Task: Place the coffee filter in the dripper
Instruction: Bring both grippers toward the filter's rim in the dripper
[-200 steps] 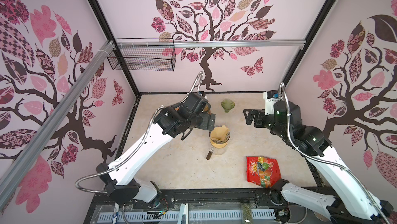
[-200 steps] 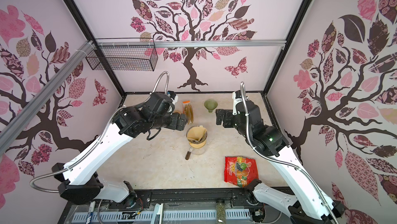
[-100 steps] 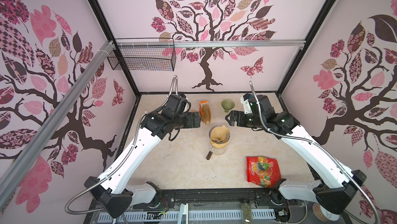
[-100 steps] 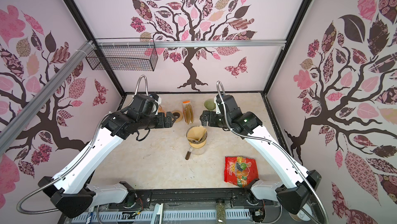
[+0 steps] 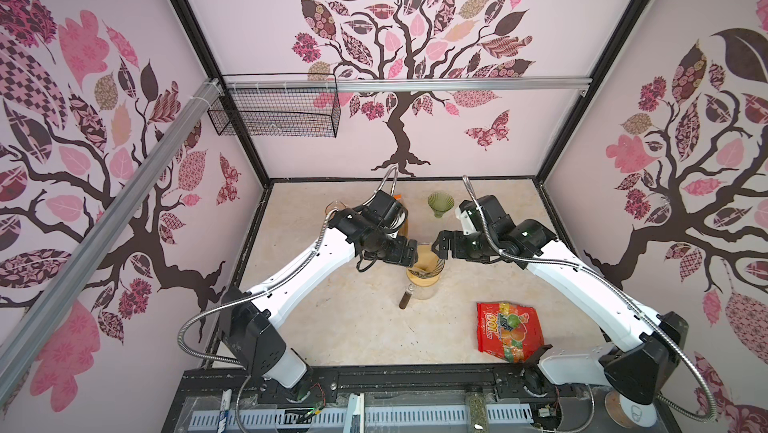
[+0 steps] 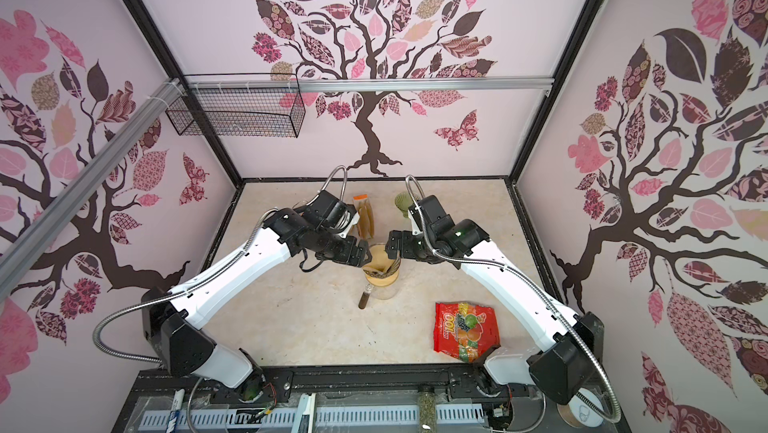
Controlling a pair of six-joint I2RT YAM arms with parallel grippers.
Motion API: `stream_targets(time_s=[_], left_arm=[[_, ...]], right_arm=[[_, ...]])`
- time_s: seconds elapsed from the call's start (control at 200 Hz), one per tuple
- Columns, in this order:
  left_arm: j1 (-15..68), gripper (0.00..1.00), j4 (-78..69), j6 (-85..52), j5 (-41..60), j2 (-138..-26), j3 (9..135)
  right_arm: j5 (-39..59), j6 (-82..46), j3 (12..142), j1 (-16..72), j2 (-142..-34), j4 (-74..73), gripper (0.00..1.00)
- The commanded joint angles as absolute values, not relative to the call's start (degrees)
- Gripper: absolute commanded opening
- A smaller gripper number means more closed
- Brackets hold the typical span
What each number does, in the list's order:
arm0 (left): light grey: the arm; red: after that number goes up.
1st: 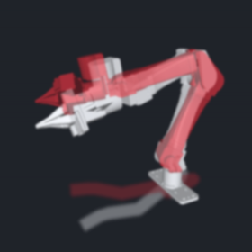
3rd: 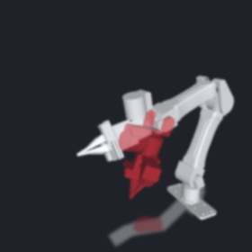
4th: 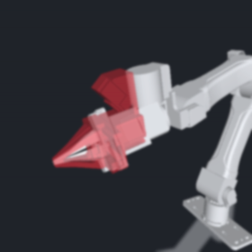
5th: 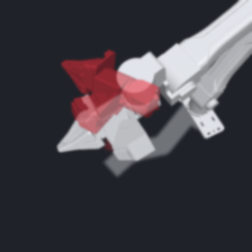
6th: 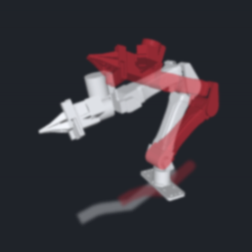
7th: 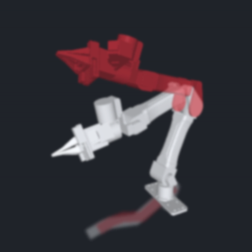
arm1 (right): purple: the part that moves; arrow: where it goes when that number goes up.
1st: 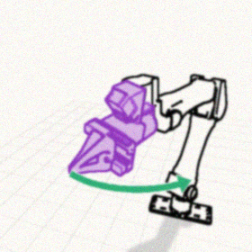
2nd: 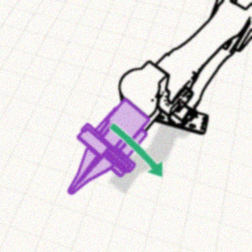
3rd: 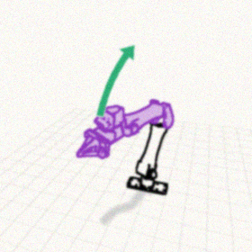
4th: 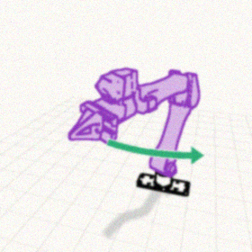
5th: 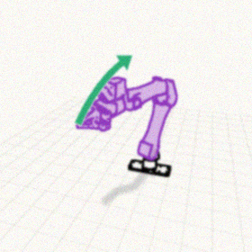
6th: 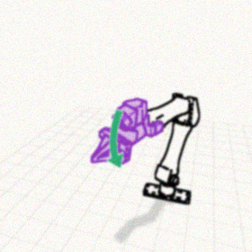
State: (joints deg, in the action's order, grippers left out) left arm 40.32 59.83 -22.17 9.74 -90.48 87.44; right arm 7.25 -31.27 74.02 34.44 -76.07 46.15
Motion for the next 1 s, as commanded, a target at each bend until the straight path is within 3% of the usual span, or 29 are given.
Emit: stream_targets(time_s=[0.0,0.995], left_arm=[[40.52,0.94,61.09,-20.78,7.90,-91.58,91.54],[40.50,0.93,61.98,-22.24,0.00,-97.01,93.49]], right_arm=[[6.15,-29.82,73.12,34.71,-77.25,46.36,1.00],[1.77,-28.12,69.77,34.72,-80.42,45.96,1.00]])
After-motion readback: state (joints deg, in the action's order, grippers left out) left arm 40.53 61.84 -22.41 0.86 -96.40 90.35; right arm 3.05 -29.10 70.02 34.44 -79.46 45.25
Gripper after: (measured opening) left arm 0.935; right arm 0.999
